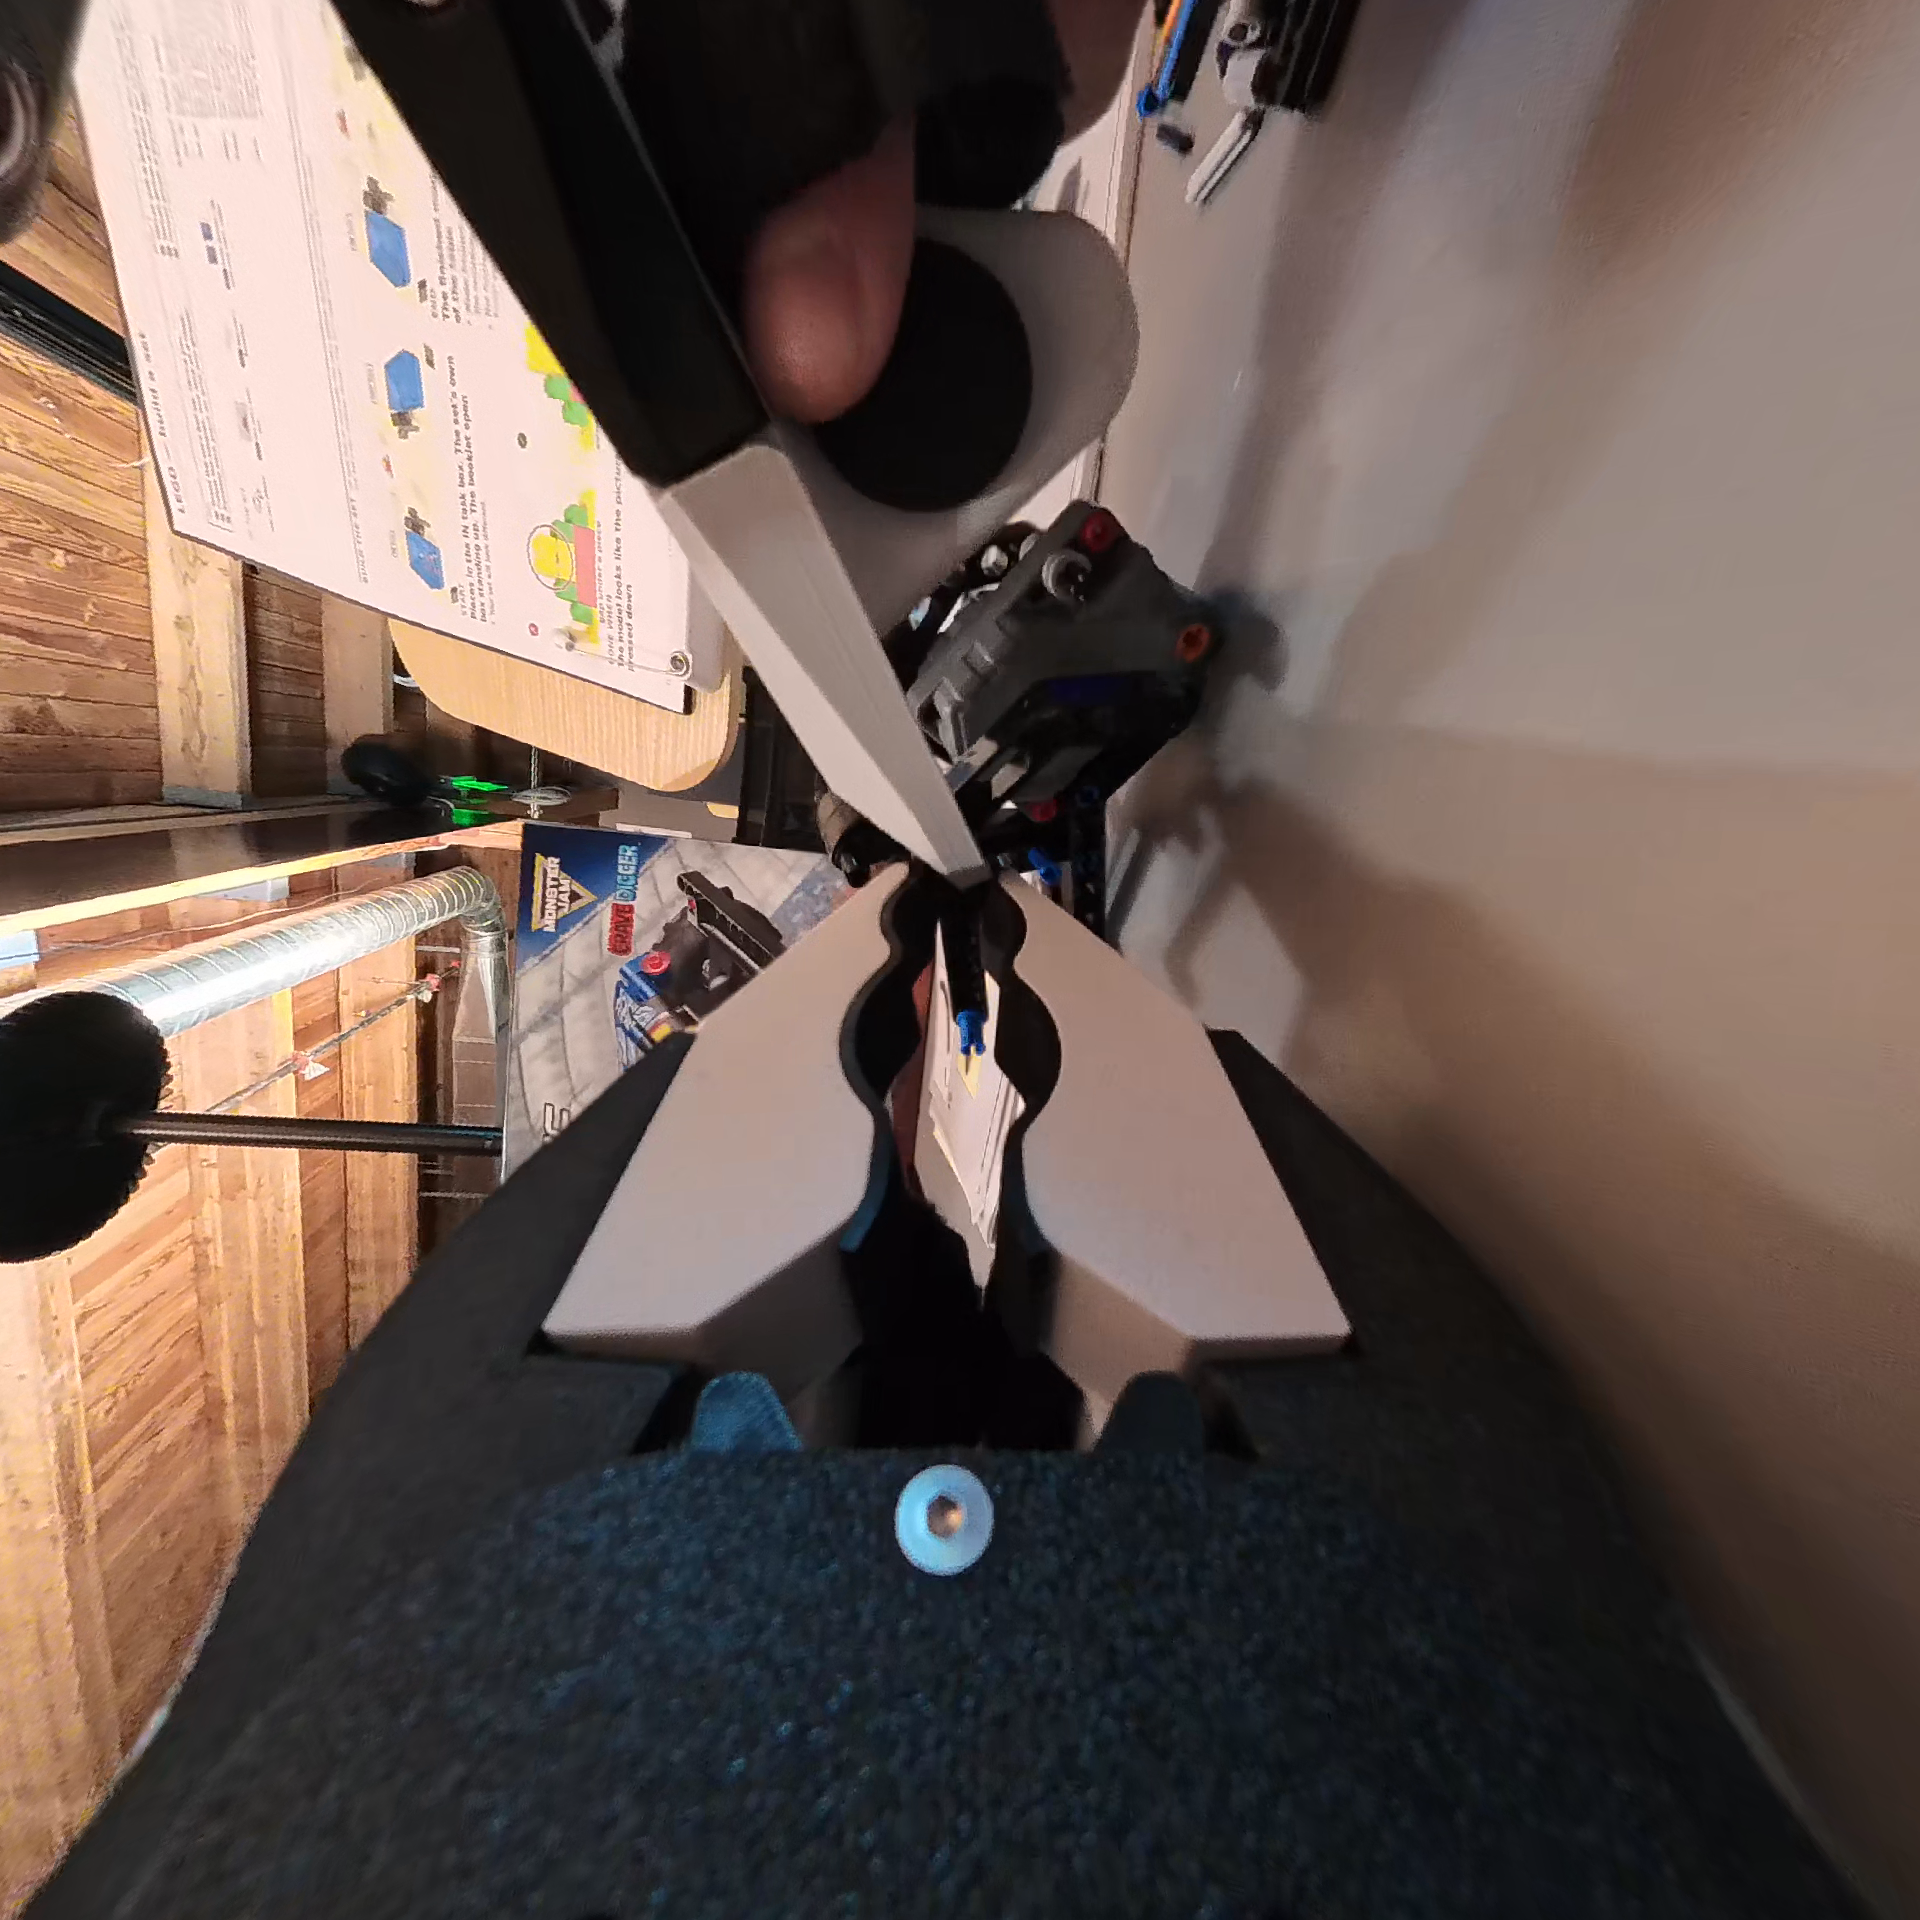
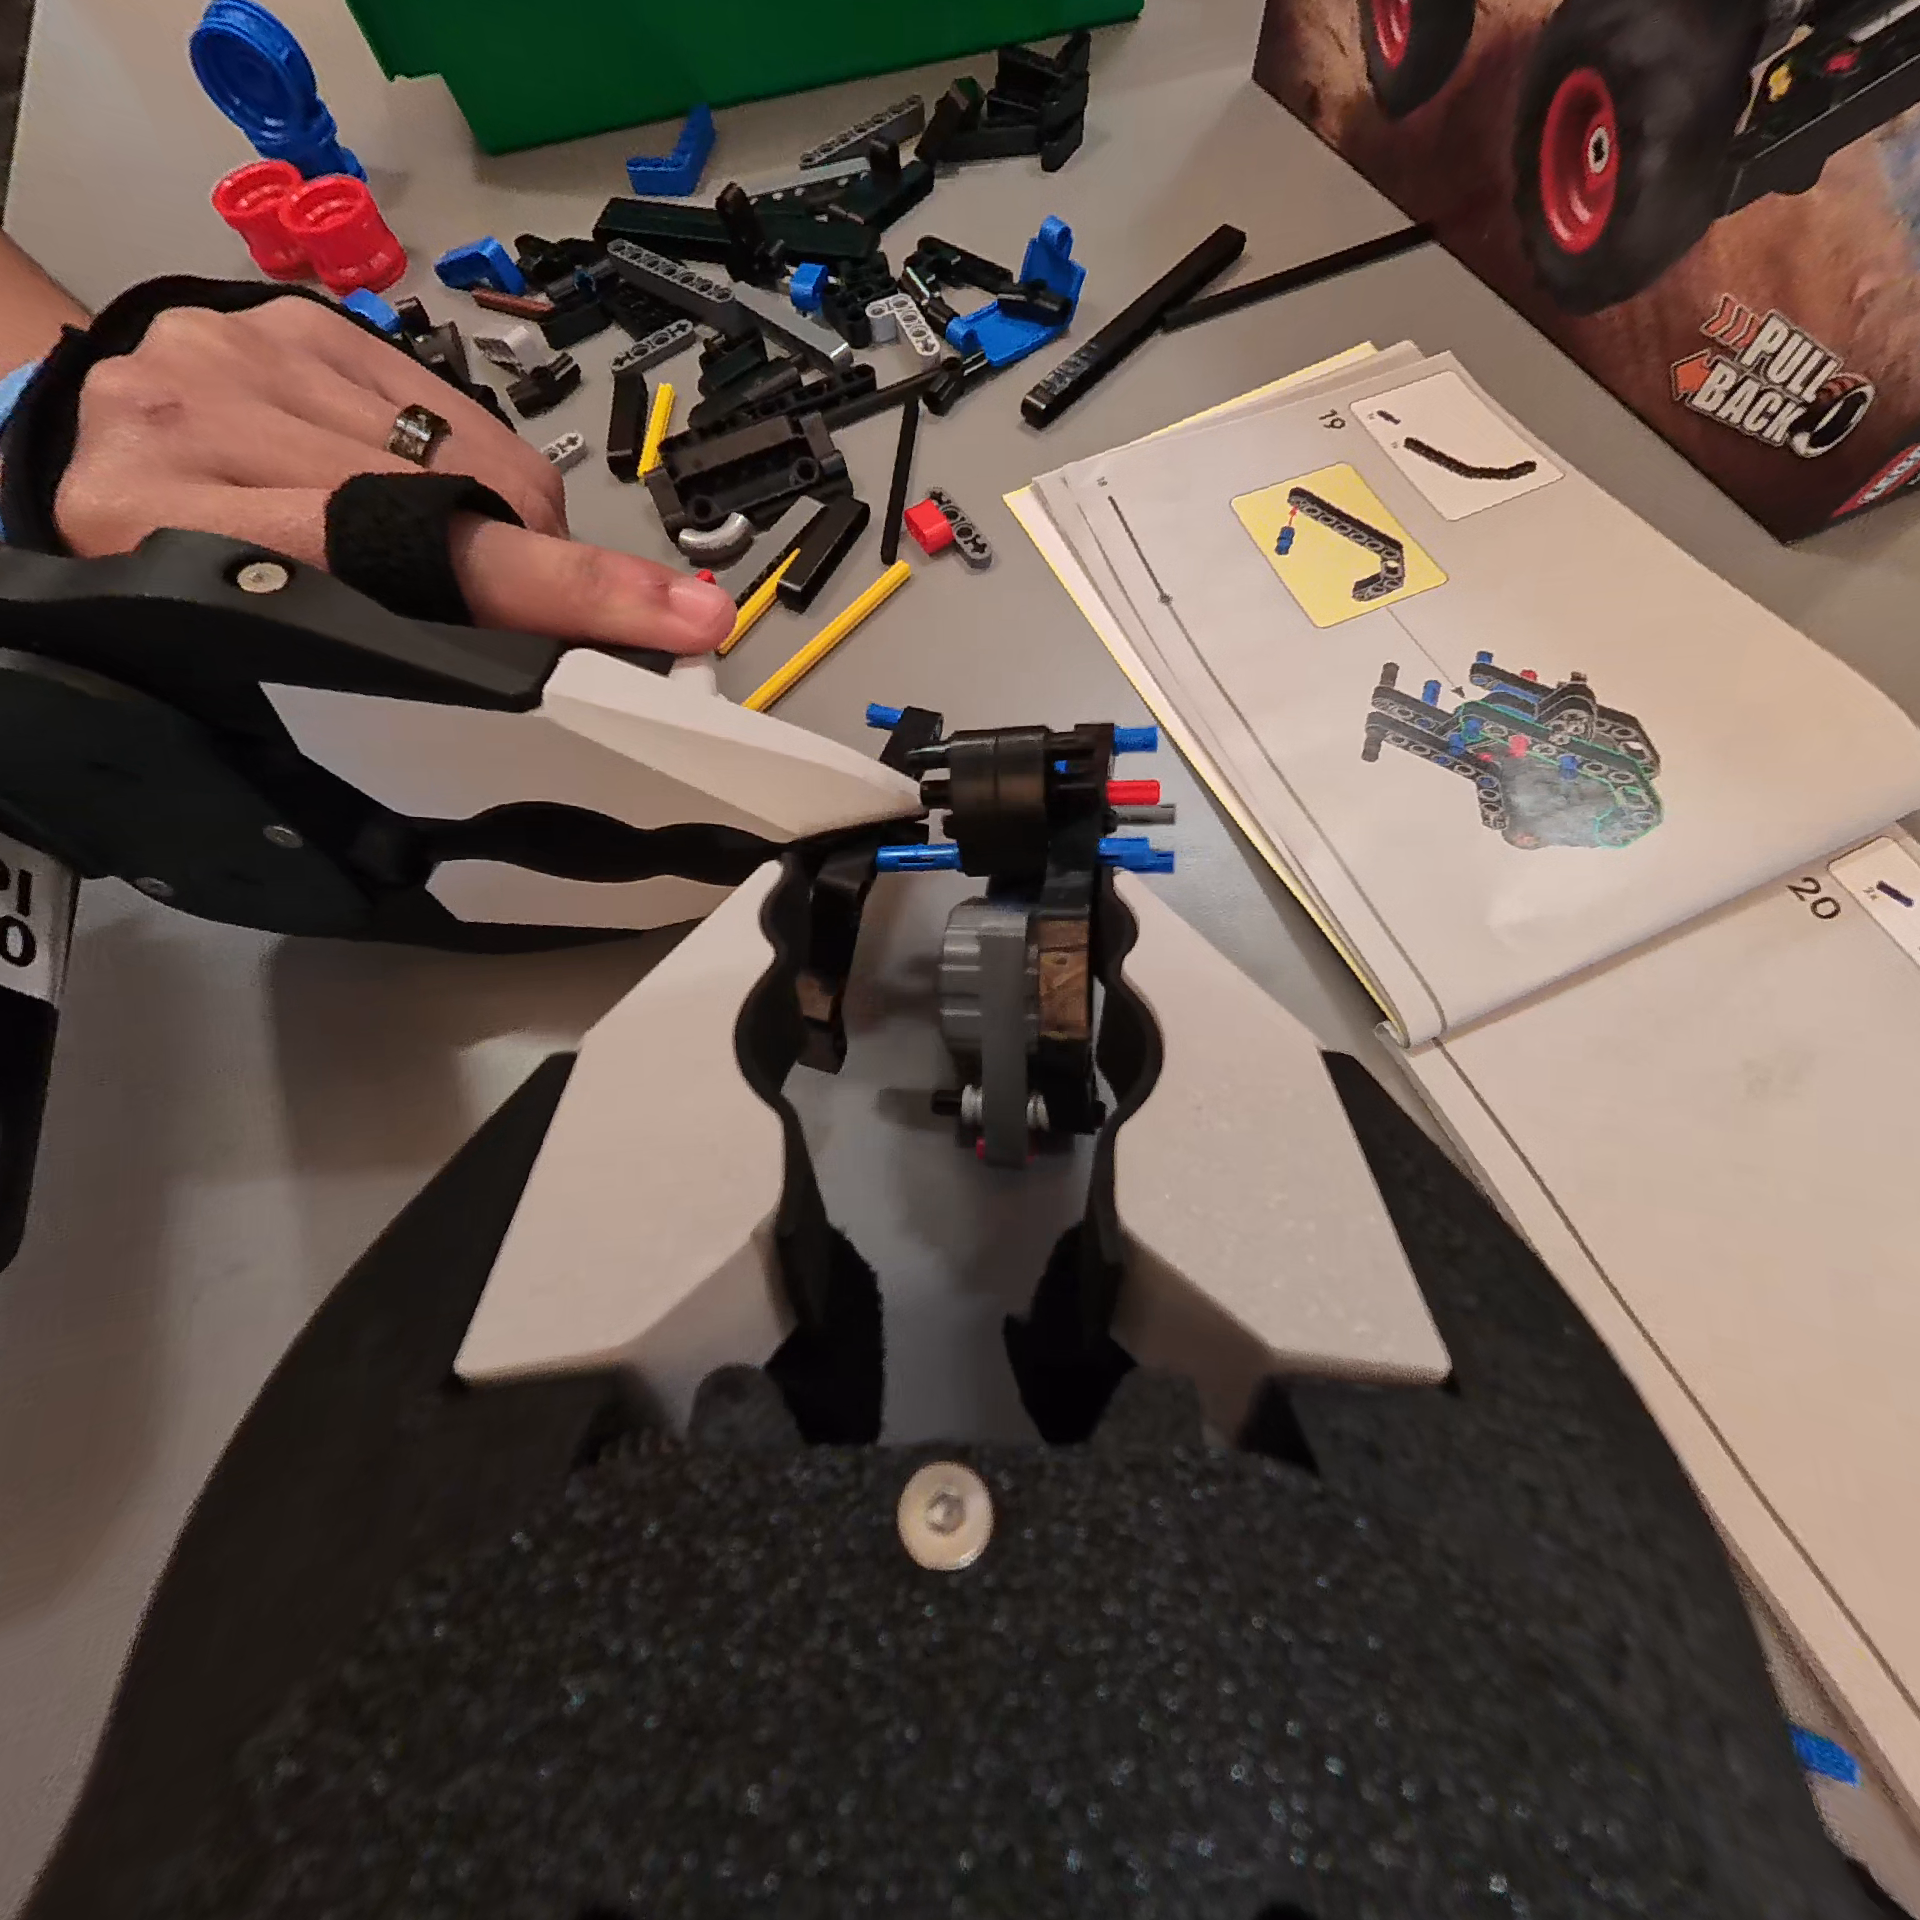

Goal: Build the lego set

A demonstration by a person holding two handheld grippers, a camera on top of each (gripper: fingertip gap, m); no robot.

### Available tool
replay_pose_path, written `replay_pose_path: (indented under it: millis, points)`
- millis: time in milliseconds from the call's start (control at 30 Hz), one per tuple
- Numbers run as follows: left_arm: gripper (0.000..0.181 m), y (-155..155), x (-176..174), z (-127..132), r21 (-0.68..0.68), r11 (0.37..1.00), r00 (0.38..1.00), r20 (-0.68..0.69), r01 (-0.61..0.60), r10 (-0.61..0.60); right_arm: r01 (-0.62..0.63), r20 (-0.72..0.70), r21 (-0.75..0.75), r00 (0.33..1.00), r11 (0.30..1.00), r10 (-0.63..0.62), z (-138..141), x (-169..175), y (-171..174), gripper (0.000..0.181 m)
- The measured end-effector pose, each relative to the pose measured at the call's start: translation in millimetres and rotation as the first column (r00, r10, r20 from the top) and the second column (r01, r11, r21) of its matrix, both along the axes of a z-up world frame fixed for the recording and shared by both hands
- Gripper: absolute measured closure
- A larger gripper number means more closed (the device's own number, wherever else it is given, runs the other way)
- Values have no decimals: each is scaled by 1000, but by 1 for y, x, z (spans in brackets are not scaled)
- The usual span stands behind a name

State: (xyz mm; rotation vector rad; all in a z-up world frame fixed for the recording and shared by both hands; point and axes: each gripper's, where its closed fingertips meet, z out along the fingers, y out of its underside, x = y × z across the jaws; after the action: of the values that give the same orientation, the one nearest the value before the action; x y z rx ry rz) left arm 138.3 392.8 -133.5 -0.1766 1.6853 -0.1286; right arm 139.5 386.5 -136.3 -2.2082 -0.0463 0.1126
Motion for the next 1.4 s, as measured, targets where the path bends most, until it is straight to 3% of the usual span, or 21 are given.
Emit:
replay_pose_path:
  millis: [533,967,1033,1133,1367,1400]
  points:
    - [176,0,6,0,-7,1000,1000,-18,-21,21,15,37,-5,999,1000,-15,0,10,-2,138]
    - [175,-4,5,7,34,998,999,30,43,-44,-89,-187,28,978,996,93,2,8,-8,139]
    - [176,-4,3,11,46,997,997,56,57,-60,-119,-182,51,975,992,127,8,2,-11,127]
    - [176,0,2,11,63,997,996,63,51,-55,-93,-129,48,987,995,98,15,4,-16,128]
    - [176,5,0,11,68,996,997,53,58,-62,-61,14,-109,998,992,63,-23,3,-9,114]
    - [176,9,0,12,60,997,997,42,58,-60,-64,50,-131,996,989,71,-27,2,-10,121]
